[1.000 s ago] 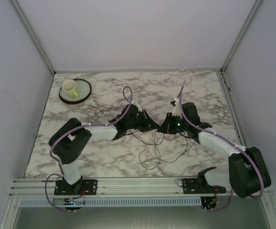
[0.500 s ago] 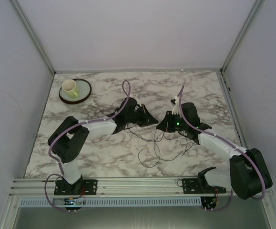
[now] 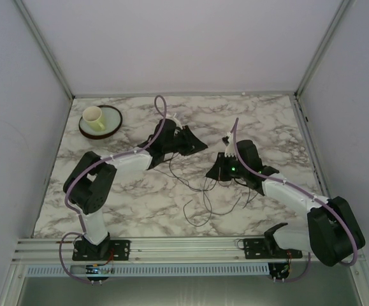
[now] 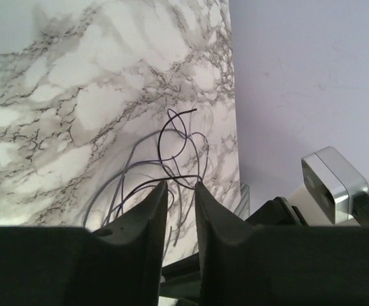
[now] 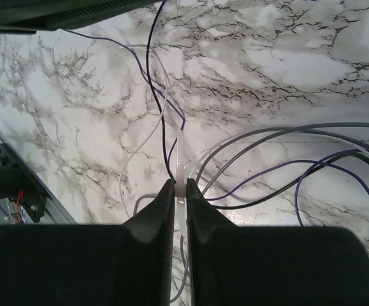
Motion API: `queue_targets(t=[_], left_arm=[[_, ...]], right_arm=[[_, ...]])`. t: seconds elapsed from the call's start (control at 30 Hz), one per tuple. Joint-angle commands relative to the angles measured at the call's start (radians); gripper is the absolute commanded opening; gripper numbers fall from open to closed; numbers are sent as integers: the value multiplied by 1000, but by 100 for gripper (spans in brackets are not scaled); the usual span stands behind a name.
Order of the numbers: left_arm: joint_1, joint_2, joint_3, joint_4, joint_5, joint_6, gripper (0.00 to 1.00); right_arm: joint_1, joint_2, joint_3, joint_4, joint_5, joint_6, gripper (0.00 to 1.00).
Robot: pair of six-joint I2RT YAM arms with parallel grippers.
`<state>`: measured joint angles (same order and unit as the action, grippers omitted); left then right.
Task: Zip-tie the wires
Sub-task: Tie the cable at the center of the board.
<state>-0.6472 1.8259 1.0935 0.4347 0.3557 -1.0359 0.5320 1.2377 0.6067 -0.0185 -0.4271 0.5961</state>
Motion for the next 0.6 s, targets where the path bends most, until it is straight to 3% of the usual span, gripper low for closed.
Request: queue_targets(t=[0.0, 0.13, 0.57], left_arm=[[-3, -8, -9, -4, 11, 45, 35], [-12, -47, -82, 6, 10, 40, 45], [-79, -63, -210, 211, -7, -112, 47]], right_arm=[[9, -5, 22, -4, 33, 10, 0], [10, 1, 36, -3, 42, 14, 0], [13, 25, 55, 14, 39, 20, 0]])
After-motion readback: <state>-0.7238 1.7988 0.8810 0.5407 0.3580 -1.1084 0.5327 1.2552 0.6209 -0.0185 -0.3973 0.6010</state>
